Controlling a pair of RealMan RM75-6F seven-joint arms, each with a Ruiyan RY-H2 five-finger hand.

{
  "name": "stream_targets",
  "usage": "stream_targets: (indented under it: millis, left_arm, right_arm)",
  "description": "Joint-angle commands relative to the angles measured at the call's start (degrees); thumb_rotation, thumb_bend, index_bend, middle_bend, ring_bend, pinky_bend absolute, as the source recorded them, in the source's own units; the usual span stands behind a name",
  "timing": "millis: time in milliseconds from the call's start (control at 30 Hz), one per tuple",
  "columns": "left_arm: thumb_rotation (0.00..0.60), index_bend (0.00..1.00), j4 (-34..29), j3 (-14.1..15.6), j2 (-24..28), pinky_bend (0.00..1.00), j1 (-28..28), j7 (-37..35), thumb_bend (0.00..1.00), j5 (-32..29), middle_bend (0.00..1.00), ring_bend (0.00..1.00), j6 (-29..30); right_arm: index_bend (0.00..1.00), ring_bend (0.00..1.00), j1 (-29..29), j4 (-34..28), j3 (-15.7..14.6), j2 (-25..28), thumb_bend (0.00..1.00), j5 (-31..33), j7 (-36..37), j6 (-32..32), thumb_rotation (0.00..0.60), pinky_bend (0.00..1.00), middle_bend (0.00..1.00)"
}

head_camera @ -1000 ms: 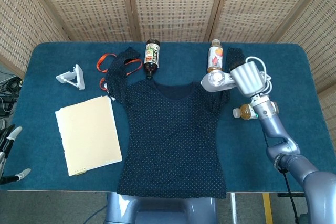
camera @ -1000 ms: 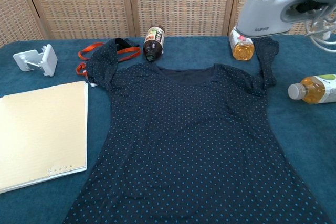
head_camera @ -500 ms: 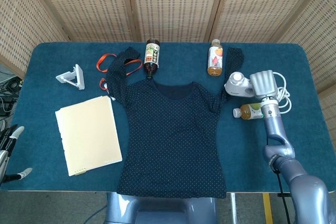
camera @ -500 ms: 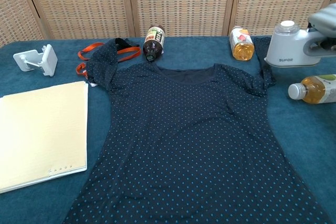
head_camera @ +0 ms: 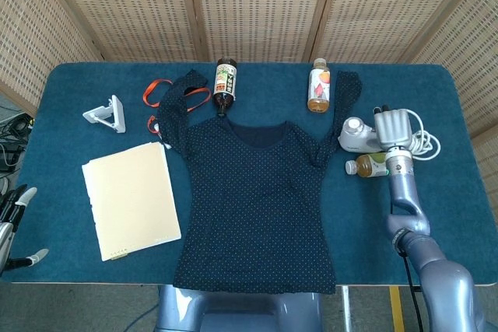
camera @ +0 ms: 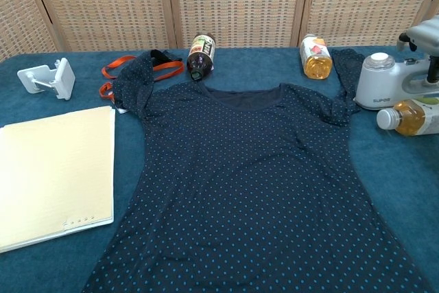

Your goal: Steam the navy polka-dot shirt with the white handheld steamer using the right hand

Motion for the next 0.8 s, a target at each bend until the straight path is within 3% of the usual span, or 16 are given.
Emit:
stream_targets:
  millis: [33, 167, 333, 433, 667, 800]
  left_arm:
    - [0.600, 0.00, -0.10, 0.06, 0.07, 0.00, 0.01, -0.05, 0.00, 0.20, 0.00, 0.00, 0.10]
    - [0.600, 0.00, -0.38, 0.17, 0.21, 0.00, 0.07, -0.10, 0.00, 0.57, 0.00, 0.00, 0.30]
    - [0.600, 0.00, -0.56, 0.44, 0.54, 0.00, 0.21, -0.57, 0.00, 1.45, 0.00, 0.00, 0.73]
    - [0.600, 0.00, -0.51, 0.66, 0.82, 0.00, 0.40, -1.24, 0.00, 2.27, 0.00, 0.00, 1.25]
    - [0.600, 0.00, -0.41, 1.13, 1.70, 0.00, 1.46, -2.97, 0.00, 4.86, 0.00, 0.00, 4.06]
    - [0.600, 0.00, -0.21, 1.49, 2.03, 0.00, 2.28, -3.68, 0.00, 6.50, 0.00, 0.00, 6.01]
  right_arm:
    - [0.03, 0.24, -0.10, -0.60, 0.18, 0.24, 0.00, 0.24, -0.52, 0.31, 0.600, 0.70, 0.17]
    - [0.01, 0.16, -0.41, -2.87, 0.24, 1.21, 0.00, 0.16, -1.02, 1.82, 0.600, 0.55, 0.12]
    - [0.01, 0.15, -2.04, -10.46, 0.00, 4.37, 0.00, -0.67, -1.73, 6.71, 0.600, 0.51, 0.11]
    - [0.01, 0.15, -3.93, -18.40, -0.30, 8.04, 0.00, -1.22, -2.85, 10.06, 0.600, 0.51, 0.11]
    - [0.03, 0.15, -10.76, -44.31, -1.76, 21.53, 0.00, -4.14, -4.11, 19.83, 0.600, 0.49, 0.11]
    - [0.05, 0.11, -14.60, -56.17, -2.69, 28.65, 0.00, -5.82, -2.44, 23.94, 0.600, 0.34, 0.05]
